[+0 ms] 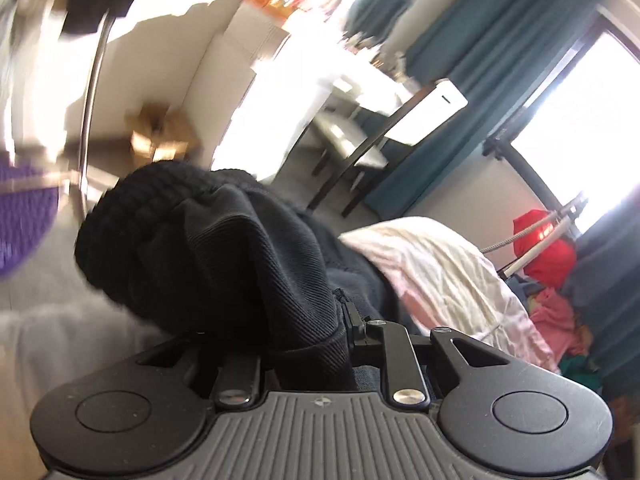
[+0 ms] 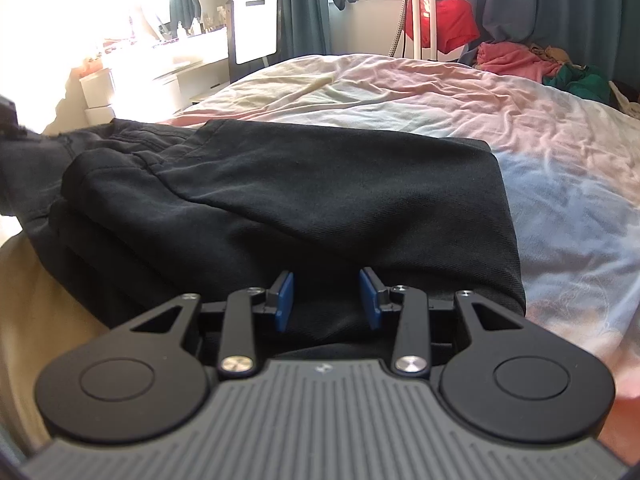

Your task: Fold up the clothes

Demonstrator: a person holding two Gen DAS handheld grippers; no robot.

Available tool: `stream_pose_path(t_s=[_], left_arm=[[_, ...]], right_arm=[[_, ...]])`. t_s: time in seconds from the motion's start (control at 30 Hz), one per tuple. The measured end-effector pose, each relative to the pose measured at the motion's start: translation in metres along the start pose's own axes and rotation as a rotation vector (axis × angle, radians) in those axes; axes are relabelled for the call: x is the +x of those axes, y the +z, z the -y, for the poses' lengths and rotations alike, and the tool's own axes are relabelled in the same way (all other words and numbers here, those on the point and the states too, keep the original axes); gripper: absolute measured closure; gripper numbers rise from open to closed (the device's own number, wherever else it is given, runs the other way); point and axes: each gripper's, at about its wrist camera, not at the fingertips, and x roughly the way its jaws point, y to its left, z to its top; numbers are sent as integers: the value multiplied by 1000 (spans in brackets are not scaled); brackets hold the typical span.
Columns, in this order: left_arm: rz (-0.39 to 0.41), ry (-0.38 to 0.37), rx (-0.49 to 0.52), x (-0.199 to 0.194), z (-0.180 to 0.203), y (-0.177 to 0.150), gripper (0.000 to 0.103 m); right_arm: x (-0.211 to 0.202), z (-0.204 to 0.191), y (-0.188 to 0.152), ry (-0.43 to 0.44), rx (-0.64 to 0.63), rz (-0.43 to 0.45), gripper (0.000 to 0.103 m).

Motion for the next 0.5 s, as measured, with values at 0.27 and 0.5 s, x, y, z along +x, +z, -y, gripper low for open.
stream_pose_path(t_s=[0.27,0.5], left_arm=[[325,-28,494,-53,167,-58,83],[496,-210,994,-75,258,-204,83]], right_arm=[[-35,35,10,-38,181,62,65],[-82,106,16,-177,460,194,64]])
